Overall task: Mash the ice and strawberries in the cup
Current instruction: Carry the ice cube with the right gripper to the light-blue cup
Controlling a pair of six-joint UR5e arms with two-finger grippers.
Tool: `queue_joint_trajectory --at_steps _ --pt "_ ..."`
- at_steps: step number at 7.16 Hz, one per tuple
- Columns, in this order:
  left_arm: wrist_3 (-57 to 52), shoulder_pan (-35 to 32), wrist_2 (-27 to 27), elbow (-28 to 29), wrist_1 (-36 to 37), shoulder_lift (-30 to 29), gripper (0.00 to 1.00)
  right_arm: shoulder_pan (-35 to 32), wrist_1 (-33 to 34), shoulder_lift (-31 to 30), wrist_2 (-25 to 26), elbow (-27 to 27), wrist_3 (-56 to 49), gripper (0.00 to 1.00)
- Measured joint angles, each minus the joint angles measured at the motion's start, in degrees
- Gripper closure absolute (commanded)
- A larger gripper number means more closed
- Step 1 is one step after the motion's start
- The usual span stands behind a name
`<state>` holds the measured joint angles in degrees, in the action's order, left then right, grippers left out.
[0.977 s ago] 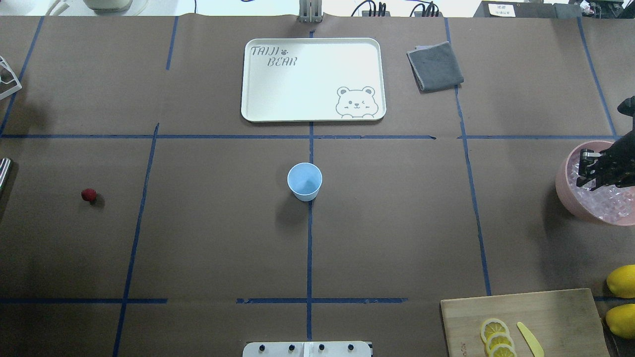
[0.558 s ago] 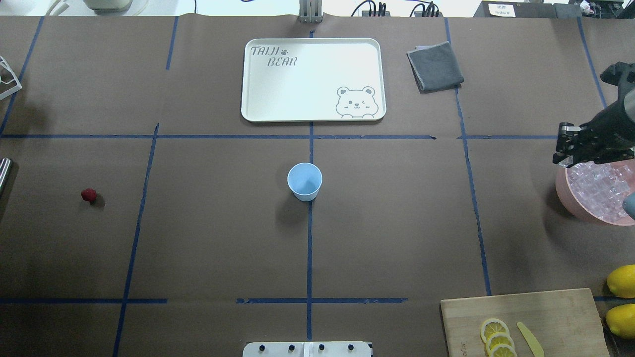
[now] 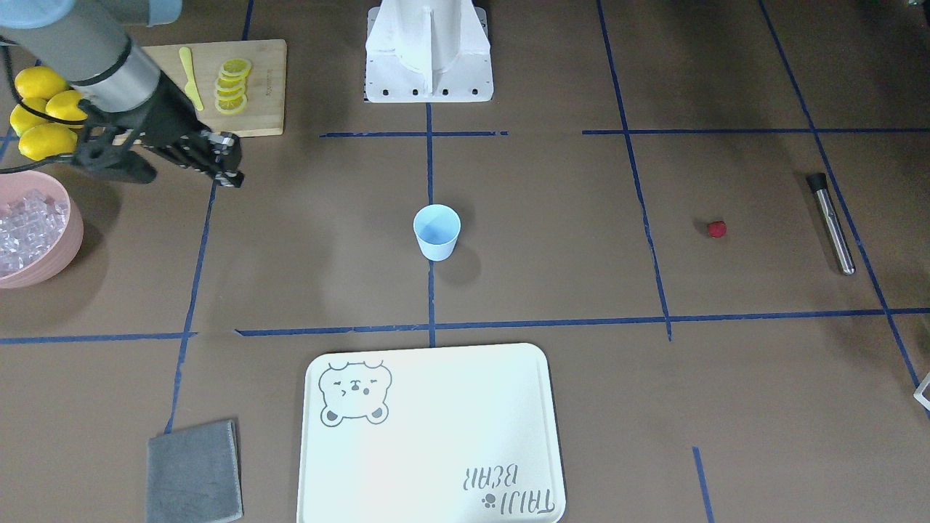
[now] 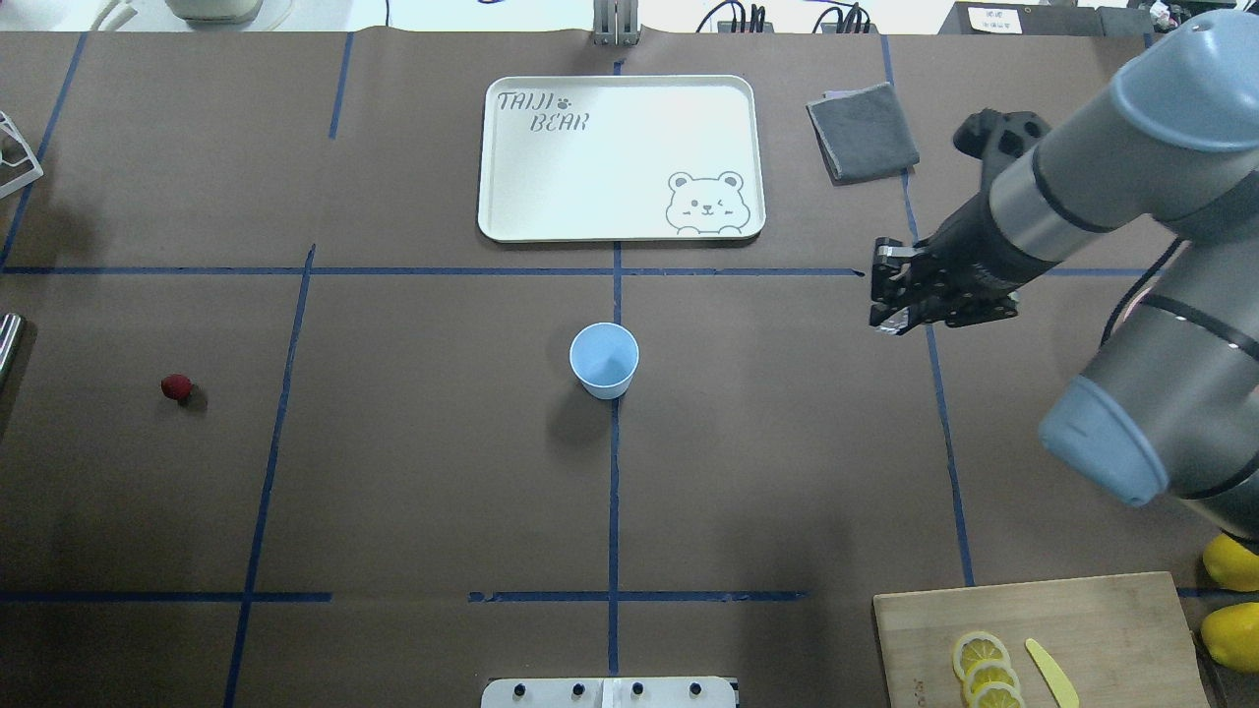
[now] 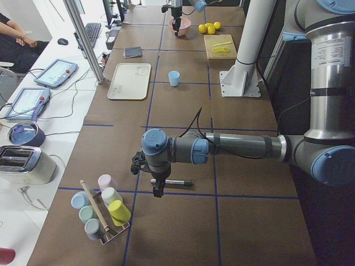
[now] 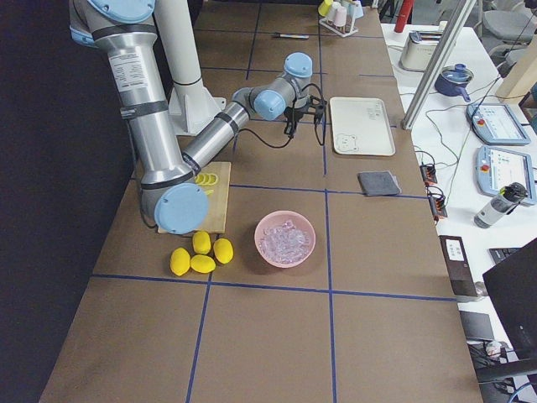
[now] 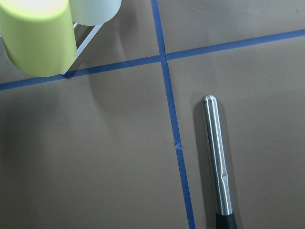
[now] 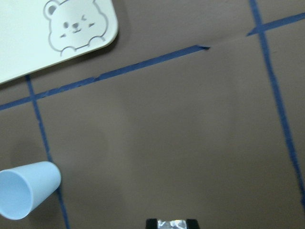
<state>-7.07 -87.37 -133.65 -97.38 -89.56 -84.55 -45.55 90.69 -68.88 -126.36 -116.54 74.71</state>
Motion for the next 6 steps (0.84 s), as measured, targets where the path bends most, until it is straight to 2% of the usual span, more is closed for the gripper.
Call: queue_joint_trajectory --at_steps 1,3,5,6 --pt "-0.1 0.0 -0.1 0.0 0.0 0.0 0.00 4.0 -0.2 4.8 3.3 2.5 3.0 0.99" --pt "-0.2 0.0 -0.5 0.0 0.0 0.1 0.00 9.1 -2.6 14.3 7.9 11.6 7.8 0.99" --pt "-0.2 0.0 -0.8 -0.4 0.0 0.4 0.00 11.4 -12.0 18.3 9.3 20.5 14.5 0.98" --pt "-0.2 0.0 -0.9 -0.7 0.0 0.7 0.00 11.9 -15.1 19.3 9.6 23.3 17.2 0.96"
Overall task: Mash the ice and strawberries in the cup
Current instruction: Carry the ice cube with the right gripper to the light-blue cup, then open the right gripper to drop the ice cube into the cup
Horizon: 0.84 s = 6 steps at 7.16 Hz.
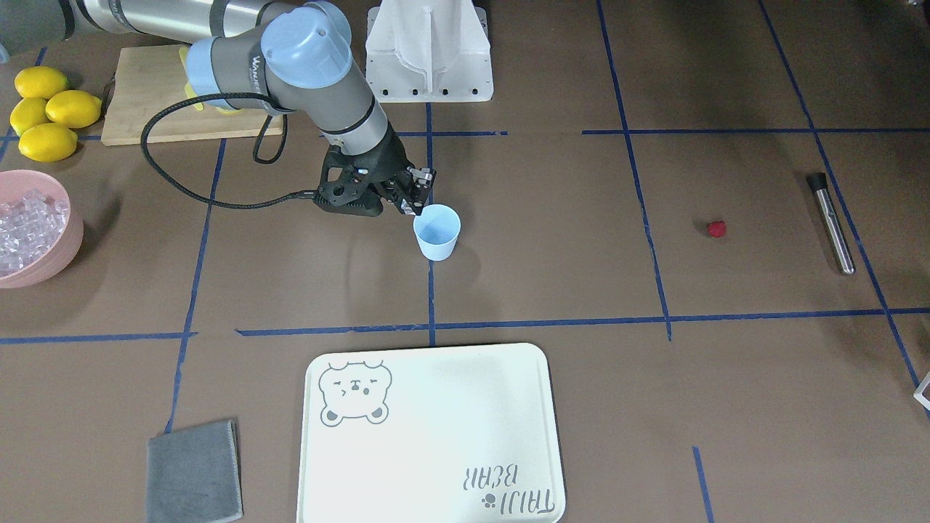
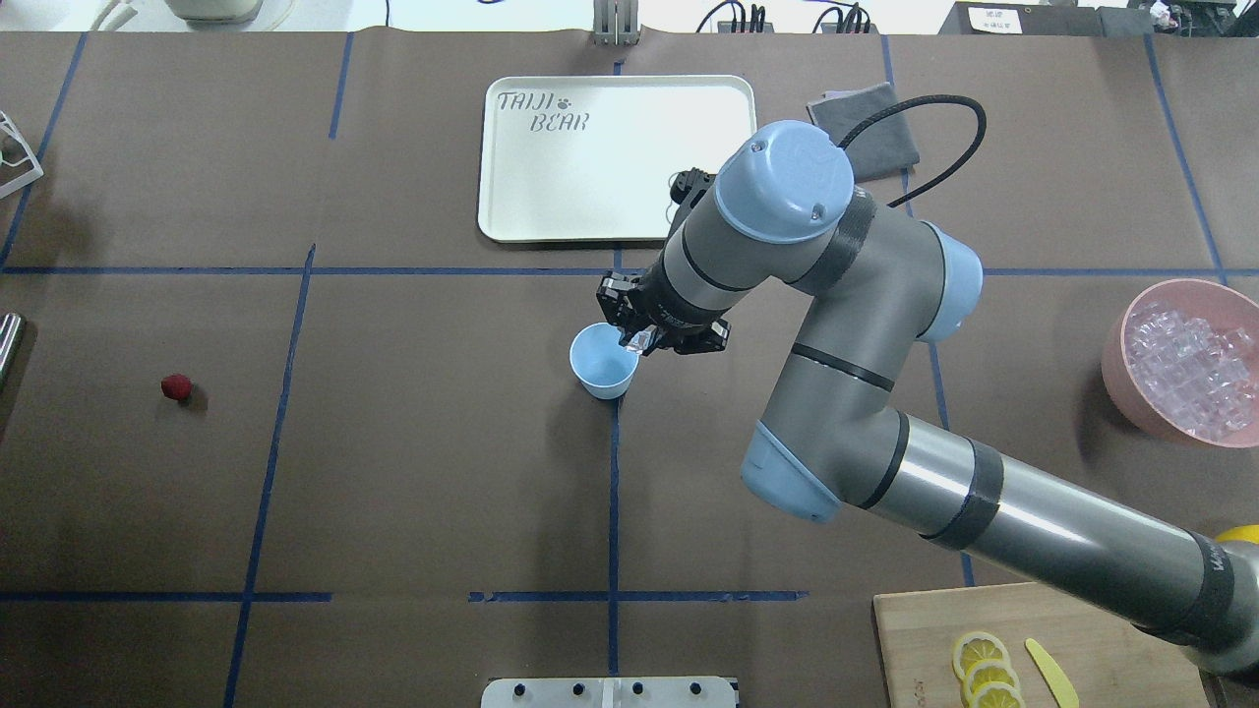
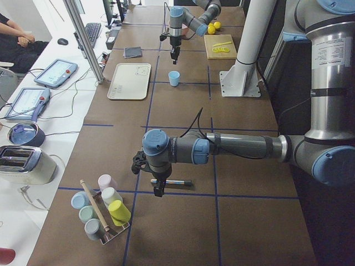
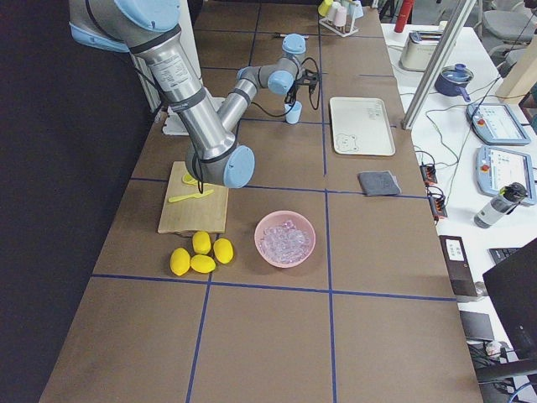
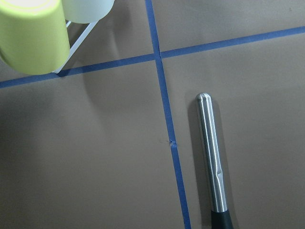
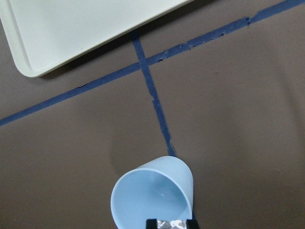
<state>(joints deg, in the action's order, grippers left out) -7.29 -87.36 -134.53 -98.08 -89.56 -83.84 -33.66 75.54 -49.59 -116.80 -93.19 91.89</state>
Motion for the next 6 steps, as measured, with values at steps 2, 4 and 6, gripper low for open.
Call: queue_joint_trajectory --at_steps 2,4,6 --pt "0.0 0.0 0.0 -0.4 0.0 0.2 0.00 0.8 -1.4 1.6 0.4 2.9 1.8 0.58" --pt "0.0 0.0 0.0 -0.6 0.0 0.3 0.00 1.9 -1.7 2.3 2.8 4.0 2.7 0.13" --pt "0.0 0.0 0.0 -0.9 0.0 0.6 0.00 2.4 -1.6 2.9 4.6 4.1 3.9 0.11"
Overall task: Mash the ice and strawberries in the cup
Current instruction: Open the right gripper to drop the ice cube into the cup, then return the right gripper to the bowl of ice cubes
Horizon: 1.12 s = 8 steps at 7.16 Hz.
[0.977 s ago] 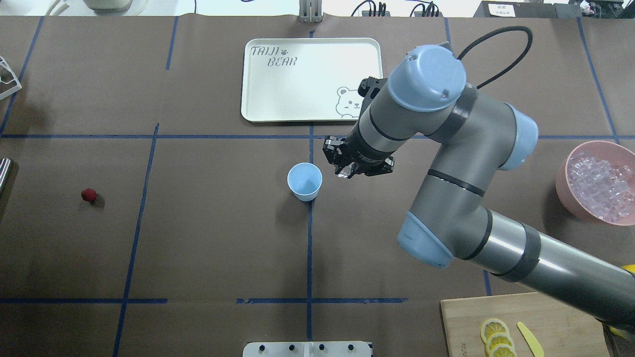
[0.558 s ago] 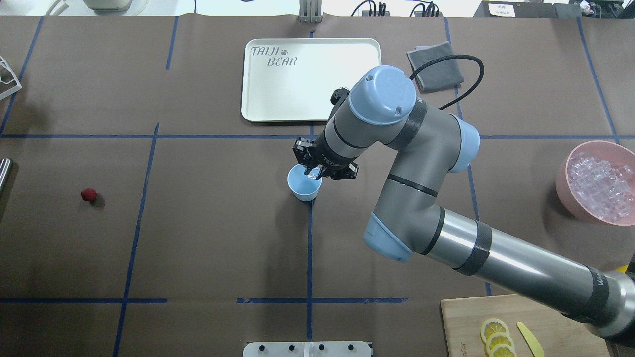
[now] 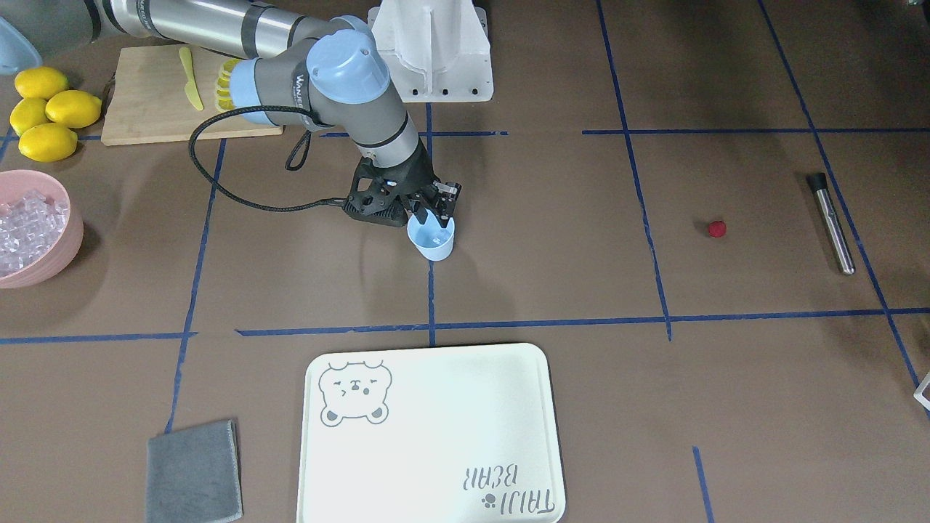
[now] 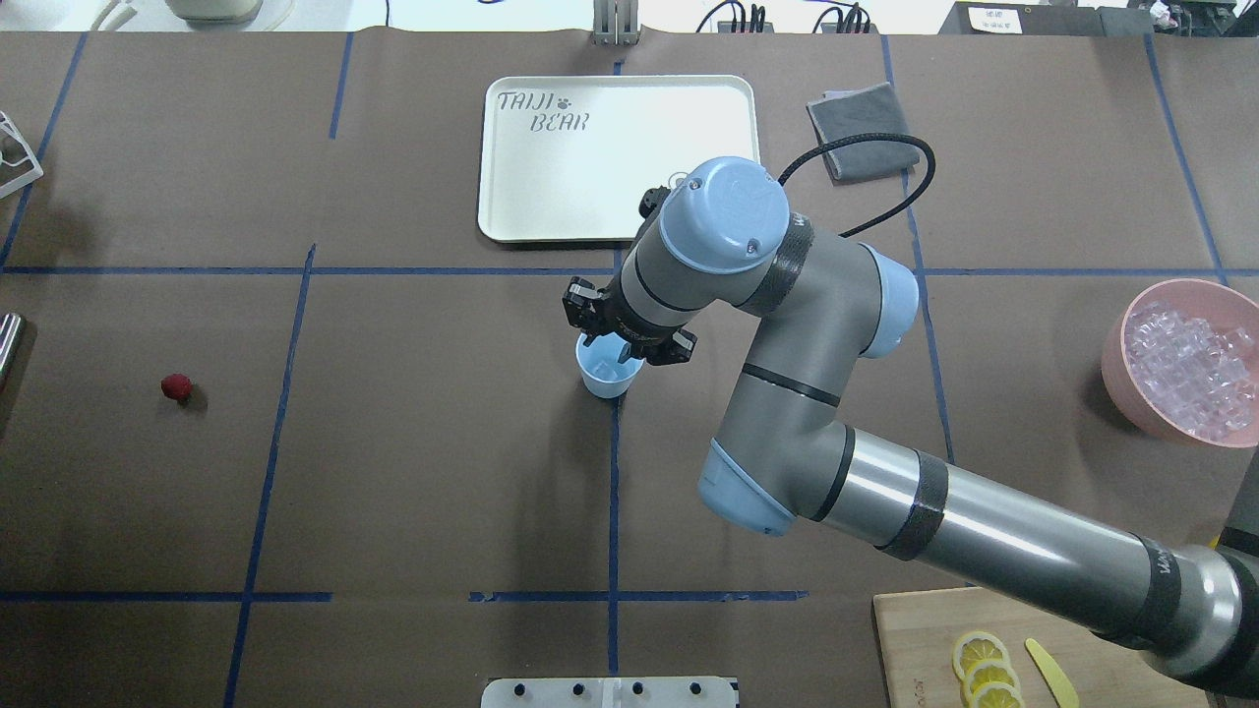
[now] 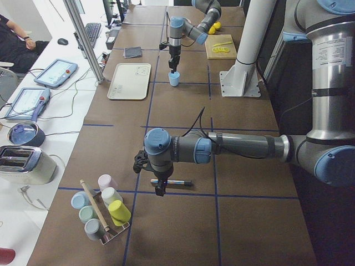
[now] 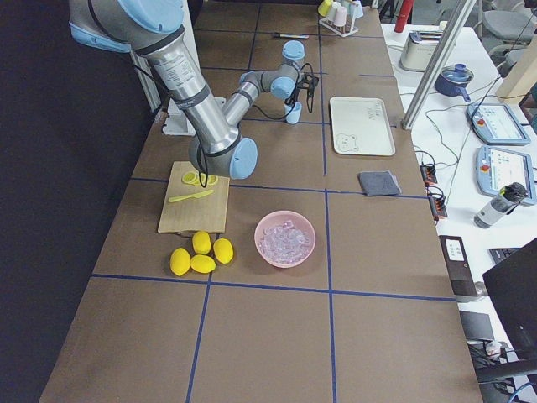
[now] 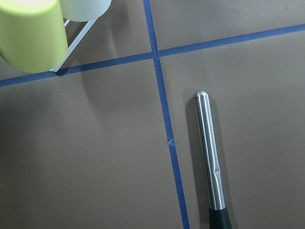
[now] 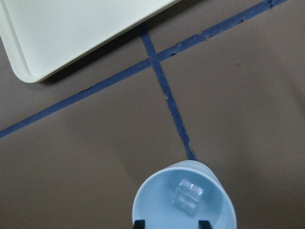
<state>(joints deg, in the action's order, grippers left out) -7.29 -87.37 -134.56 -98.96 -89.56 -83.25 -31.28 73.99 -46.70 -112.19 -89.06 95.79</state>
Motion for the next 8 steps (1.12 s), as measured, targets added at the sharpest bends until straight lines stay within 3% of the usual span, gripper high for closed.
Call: queue_joint_trajectory --at_steps 3,4,6,8 --pt "0.0 0.0 0.0 -0.9 0.0 0.7 0.00 -2.4 0.8 -0.1 -2.3 -1.8 0.0 0.11" --pt "0.0 0.0 0.0 -1.2 0.0 0.9 0.00 -5.7 2.6 -3.3 -6.4 -5.7 -0.1 0.01" --pt "0.0 0.0 0.0 -1.2 0.0 1.0 0.00 -14.4 5.3 -19.4 -14.5 -20.1 -6.9 0.01" --pt "0.0 0.0 0.0 -1.3 0.1 1.1 0.00 -23.0 5.5 -36.5 -18.9 -28.2 -26.9 0.01"
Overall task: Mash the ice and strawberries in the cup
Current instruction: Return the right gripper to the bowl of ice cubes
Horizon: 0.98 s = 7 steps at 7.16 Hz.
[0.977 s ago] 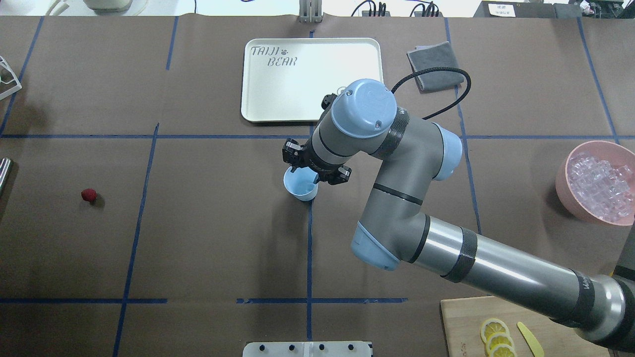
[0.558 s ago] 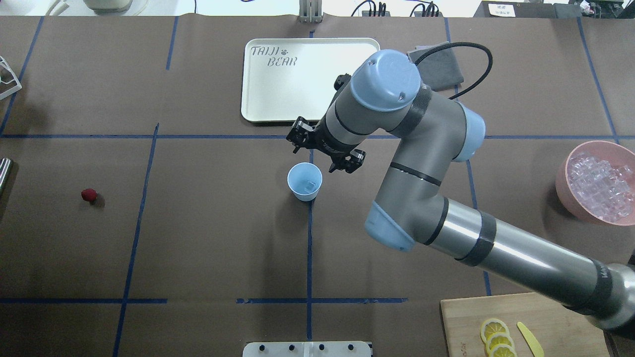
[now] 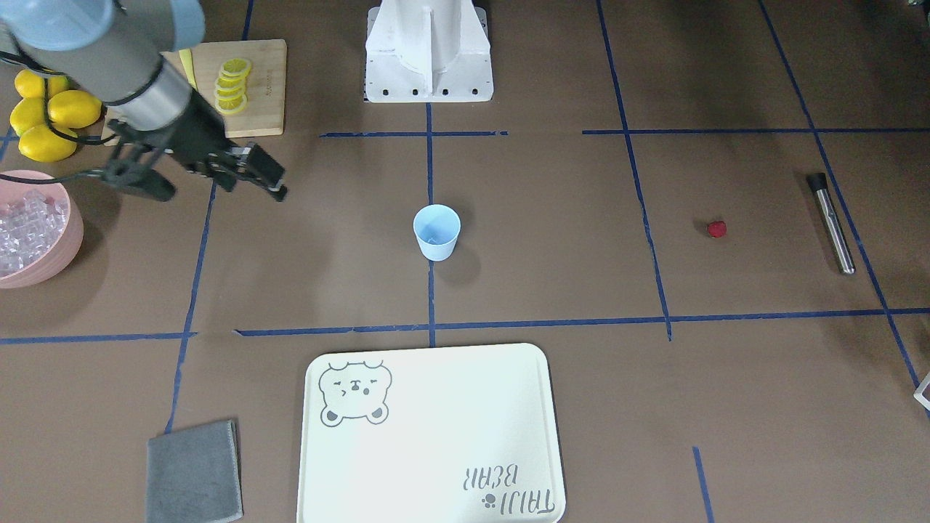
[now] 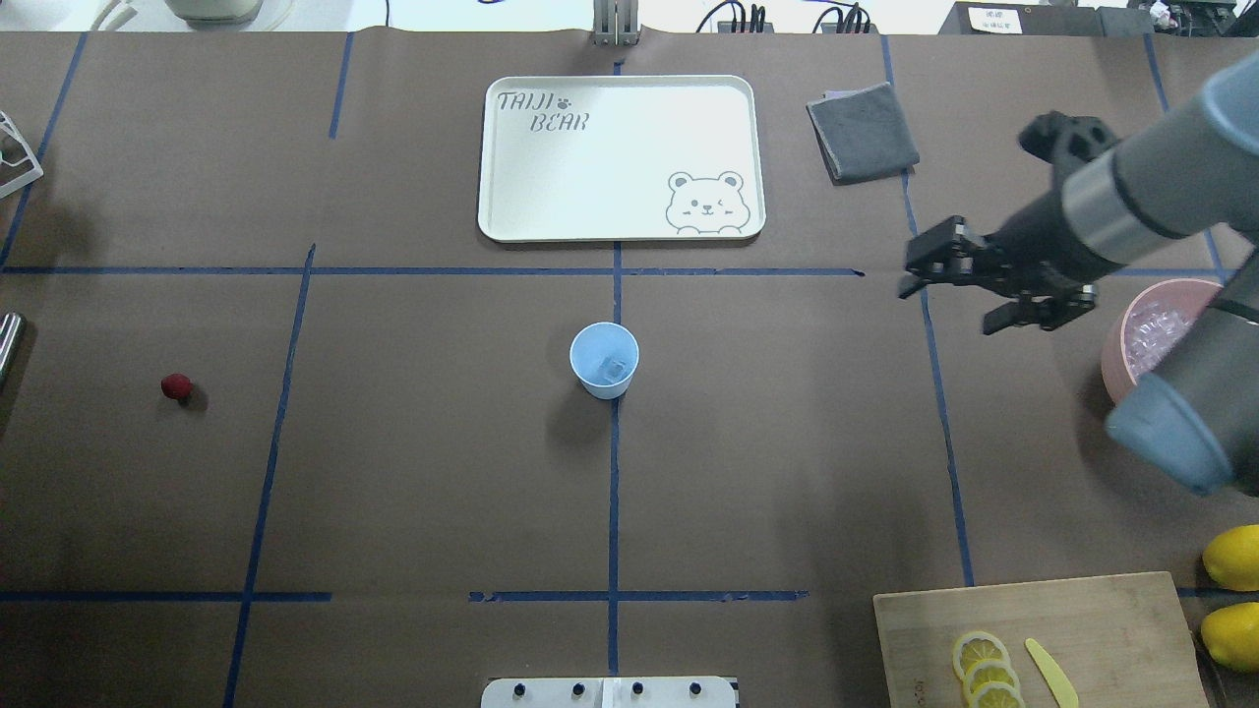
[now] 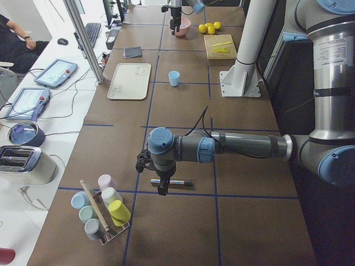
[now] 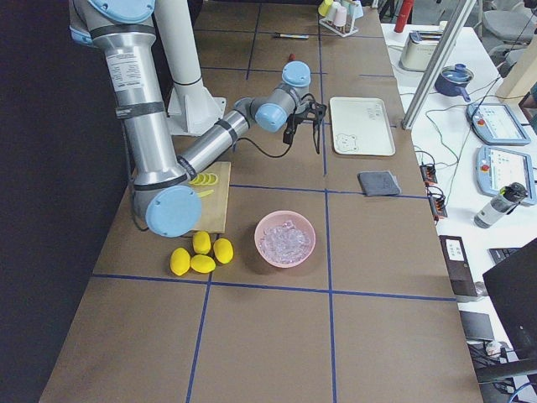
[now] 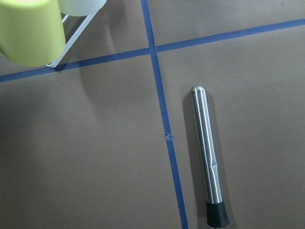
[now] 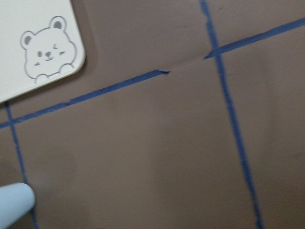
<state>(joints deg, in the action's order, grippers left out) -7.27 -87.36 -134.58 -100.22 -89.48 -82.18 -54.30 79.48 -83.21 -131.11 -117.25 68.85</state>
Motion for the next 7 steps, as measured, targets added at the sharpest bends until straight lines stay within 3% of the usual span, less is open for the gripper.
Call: queue_joint_trajectory --at_steps 2,3,5,7 --pt "0.1 0.0 -0.6 -0.2 0.0 0.4 0.00 -8.9 0.0 -13.8 -1.4 -0.9 -26.4 0.01" --pt "0.2 0.0 -1.1 -0.5 0.0 0.6 0.00 -12.0 0.1 -17.7 -1.0 0.6 -38.1 0.01" --pt "0.4 0.0 -2.5 -0.7 -0.1 0.8 0.00 -13.8 0.0 -20.5 0.4 5.1 -56.4 0.02" --pt "0.4 0.0 -2.9 -0.8 -0.1 0.9 0.00 -13.9 -0.2 -20.3 0.6 7.6 -63.2 0.02"
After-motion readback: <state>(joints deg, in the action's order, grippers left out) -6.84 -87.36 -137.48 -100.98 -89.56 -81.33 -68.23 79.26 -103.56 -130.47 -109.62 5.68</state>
